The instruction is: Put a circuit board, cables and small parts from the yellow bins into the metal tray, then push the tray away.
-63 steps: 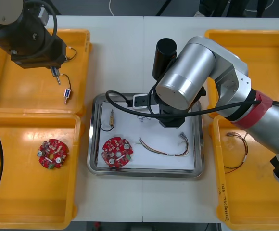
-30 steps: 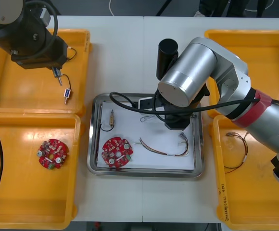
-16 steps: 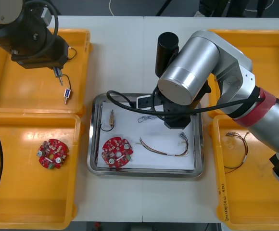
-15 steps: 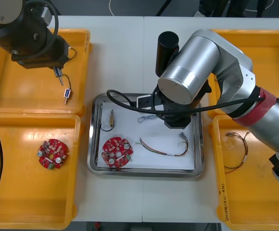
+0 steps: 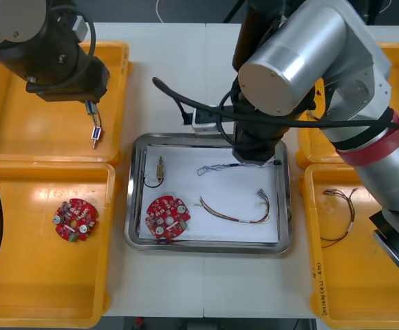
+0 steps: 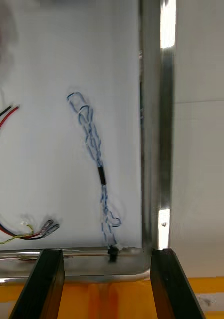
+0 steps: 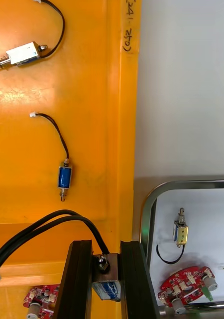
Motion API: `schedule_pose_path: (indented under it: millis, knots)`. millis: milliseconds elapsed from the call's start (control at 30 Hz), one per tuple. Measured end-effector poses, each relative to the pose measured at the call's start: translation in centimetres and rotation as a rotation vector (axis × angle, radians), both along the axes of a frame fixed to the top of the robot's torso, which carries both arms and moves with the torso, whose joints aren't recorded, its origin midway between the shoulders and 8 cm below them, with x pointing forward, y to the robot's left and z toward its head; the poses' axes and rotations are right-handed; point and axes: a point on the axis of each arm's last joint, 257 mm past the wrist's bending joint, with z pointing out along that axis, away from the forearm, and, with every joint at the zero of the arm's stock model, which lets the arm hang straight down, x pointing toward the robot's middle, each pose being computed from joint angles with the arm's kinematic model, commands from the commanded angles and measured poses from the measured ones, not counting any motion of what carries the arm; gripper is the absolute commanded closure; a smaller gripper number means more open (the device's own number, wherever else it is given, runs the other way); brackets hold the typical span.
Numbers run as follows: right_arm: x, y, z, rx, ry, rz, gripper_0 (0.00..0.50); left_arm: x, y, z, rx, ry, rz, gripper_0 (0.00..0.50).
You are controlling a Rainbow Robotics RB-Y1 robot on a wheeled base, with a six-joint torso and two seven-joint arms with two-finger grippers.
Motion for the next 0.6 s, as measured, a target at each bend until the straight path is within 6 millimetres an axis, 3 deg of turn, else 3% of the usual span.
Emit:
schedule_pose_path:
  millis: [167, 300, 600]
  knots:
    - [0.2, 0.2, 3.2, 0.072, -0.102, 0.001, 0.0, -0.4, -1.3, -0.8, 0.015, 0.016, -0.037, 0.499]
    - [-0.3, -0.7, 4.3, 0.114, -0.142, -0.009, 0.0, -0.9, -2.9, -1.7, 0.019, 0.036, -0.075, 0.5]
    - [-1.1, -6.8, 3.9, 0.169, -0.157, -0.141, 0.0, -2.2, -7.0, -3.9, 0.032, 0.075, -0.17, 0.498]
